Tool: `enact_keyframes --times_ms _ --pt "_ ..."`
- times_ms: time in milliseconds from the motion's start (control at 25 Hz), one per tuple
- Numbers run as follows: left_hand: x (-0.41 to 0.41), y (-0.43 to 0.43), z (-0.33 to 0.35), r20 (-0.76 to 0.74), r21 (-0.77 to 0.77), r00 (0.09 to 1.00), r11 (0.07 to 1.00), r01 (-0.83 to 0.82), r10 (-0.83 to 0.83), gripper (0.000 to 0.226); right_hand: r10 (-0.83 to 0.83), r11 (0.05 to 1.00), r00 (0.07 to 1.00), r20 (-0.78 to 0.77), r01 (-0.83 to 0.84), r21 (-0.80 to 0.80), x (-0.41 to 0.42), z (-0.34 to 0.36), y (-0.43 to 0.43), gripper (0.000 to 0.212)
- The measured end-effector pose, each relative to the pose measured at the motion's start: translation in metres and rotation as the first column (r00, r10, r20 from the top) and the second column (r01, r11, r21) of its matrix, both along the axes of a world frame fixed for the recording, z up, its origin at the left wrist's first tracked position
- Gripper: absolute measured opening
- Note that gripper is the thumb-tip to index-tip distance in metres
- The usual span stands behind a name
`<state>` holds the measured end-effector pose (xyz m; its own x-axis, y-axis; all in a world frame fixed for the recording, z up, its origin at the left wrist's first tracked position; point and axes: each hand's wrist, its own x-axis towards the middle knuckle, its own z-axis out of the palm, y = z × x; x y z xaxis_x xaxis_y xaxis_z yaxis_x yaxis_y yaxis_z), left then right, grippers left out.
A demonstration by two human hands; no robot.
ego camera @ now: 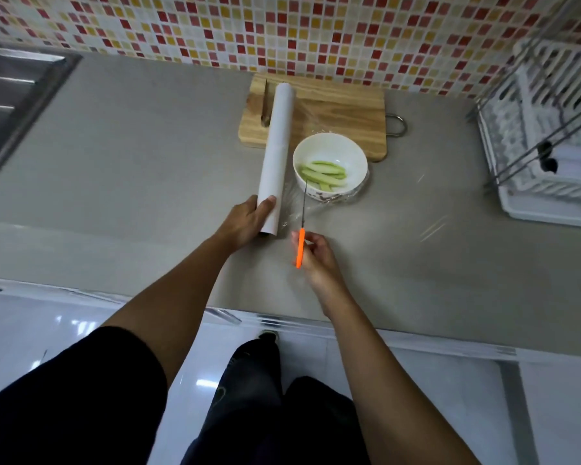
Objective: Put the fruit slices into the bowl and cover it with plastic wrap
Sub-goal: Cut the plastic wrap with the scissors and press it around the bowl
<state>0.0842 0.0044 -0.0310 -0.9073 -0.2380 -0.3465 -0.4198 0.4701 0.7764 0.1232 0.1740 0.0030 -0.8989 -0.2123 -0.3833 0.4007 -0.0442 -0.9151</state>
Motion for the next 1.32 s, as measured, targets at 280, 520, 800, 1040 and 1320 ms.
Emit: enact_keyframes --times_ms 280,520,800,1040,1320 --pt "0.004 0.002 0.004 0.014 0.062 1.0 0.998 0.006 -0.007 0.054 0.207 0.966 0.967 0.15 -0.226 0.129 0.043 -0.014 0.01 0.023" --pt "0.003 0.001 0.001 0.011 0.077 1.0 0.997 0.027 -0.028 0.05 0.261 0.941 0.941 0.214 -0.298 0.16 0.047 -0.029 0.004 0.029" --pt "0.004 0.001 0.007 0.002 0.114 1.0 0.993 -0.006 0.006 0.052 0.262 0.958 0.92 0.292 -0.285 0.038 0.036 -0.044 -0.012 0.029" --pt "0.005 0.003 0.013 -0.001 0.156 1.0 0.988 -0.019 0.02 0.053 0.226 0.96 0.932 0.282 -0.262 0.098 0.033 -0.055 -0.021 0.089" --pt "0.008 0.001 0.011 -0.002 0.166 1.0 0.986 -0.026 0.027 0.052 0.204 0.975 0.952 0.228 -0.219 0.045 0.026 -0.057 -0.024 0.063"
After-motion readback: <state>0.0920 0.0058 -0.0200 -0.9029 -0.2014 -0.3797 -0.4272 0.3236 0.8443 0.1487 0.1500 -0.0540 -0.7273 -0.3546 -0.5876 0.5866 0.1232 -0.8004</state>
